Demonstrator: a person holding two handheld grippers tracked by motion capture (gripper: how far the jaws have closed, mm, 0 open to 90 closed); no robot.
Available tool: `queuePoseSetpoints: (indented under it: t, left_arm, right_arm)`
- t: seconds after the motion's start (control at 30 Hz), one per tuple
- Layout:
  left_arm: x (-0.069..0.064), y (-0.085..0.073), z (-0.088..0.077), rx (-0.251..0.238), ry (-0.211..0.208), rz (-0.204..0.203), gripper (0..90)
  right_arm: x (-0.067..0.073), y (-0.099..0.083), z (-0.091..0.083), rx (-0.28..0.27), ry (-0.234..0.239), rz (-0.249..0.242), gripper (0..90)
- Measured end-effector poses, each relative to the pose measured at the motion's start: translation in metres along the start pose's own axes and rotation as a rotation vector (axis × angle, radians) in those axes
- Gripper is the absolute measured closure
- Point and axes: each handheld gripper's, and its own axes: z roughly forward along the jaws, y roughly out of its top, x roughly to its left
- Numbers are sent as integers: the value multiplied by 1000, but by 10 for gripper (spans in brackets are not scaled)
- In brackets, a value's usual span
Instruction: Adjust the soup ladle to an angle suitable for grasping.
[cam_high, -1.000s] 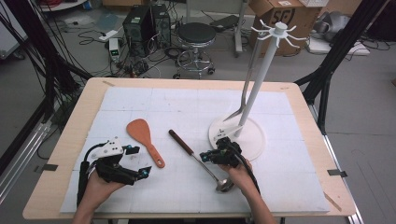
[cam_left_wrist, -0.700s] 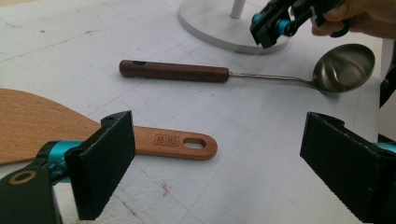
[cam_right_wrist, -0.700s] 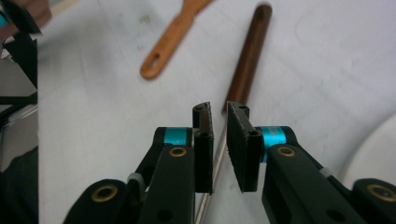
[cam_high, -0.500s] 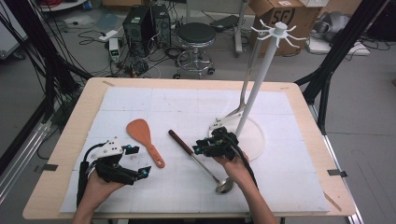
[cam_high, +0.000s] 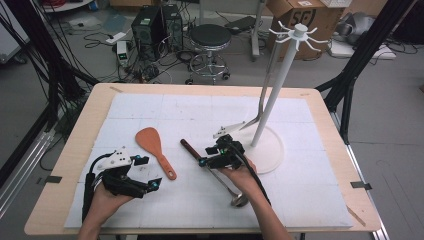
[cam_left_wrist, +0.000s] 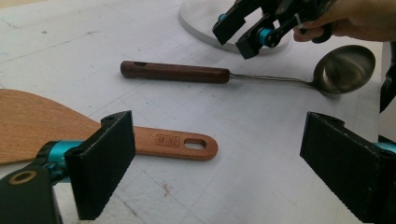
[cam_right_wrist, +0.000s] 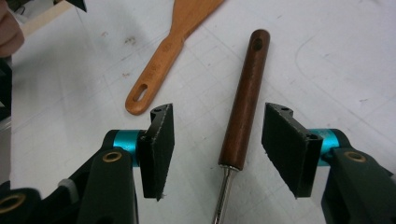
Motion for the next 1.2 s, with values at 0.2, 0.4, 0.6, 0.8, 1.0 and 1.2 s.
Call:
queuePoseSetpoints:
  t: [0.2,0.4,0.6,0.8,1.0,1.2]
  left_arm:
    - [0,0,0,-2,4,-5,109]
    - [1,-1,-1,-7,3,-7,109]
    - [1,0,-1,-7,2,-7,109]
    - [2,0,-1,-8,1,-8,109]
    - [2,0,-3,-10,4,-9,109]
    - [2,0,-3,-11,5,-8,109]
  right_arm:
    - [-1,0,14,43,-13,-1,507]
    - [-6,-2,21,74,-20,1,604]
    - [-6,-2,25,105,-48,-3,634]
    - [-4,-2,32,145,-62,-28,652]
    - [-5,-3,33,159,-67,-20,675]
    - [-9,-4,30,160,-41,-8,684]
